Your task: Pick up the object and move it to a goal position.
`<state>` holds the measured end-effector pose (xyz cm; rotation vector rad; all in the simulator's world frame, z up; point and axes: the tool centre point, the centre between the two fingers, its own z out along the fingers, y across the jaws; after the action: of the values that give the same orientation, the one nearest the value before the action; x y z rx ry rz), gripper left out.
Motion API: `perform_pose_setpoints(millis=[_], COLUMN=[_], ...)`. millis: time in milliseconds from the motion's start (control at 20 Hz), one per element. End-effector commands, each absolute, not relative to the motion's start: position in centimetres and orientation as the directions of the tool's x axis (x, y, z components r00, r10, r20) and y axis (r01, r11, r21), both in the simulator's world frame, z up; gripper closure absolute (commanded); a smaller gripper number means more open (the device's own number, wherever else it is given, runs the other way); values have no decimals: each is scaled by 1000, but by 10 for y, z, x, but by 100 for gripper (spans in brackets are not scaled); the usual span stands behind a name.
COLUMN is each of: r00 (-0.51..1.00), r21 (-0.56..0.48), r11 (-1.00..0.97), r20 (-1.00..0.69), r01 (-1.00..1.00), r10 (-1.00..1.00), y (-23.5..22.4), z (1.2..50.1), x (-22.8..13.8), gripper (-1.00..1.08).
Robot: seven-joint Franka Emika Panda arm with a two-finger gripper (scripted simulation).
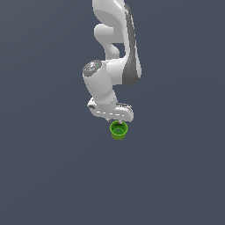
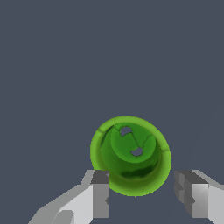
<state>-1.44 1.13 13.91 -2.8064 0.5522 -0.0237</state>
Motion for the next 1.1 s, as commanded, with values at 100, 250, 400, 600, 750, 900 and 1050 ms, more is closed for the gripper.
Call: perform_pose_setpoints(millis=[100, 250, 400, 600, 750, 900, 1050], r00=[883, 848, 808, 747, 695, 639, 578], r21=[-331, -362, -388, -417, -433, -445, -452], r11=[-826, -778, -726, -650, -587, -522, -453], r20=[-57, -73, -92, -119, -141, -164, -188], r01=[-457, -513, -567, -636, -684, -728, -769], r10=[-466, -525, -582, -654, -705, -752, -794], y=[16, 19, 20, 21, 20, 19, 17], z=[135, 132, 129, 124, 121, 117, 113], x=[-18, -20, -23, -28, -32, -37, -42], gripper=[-20, -20, -20, -20, -20, -20, -20])
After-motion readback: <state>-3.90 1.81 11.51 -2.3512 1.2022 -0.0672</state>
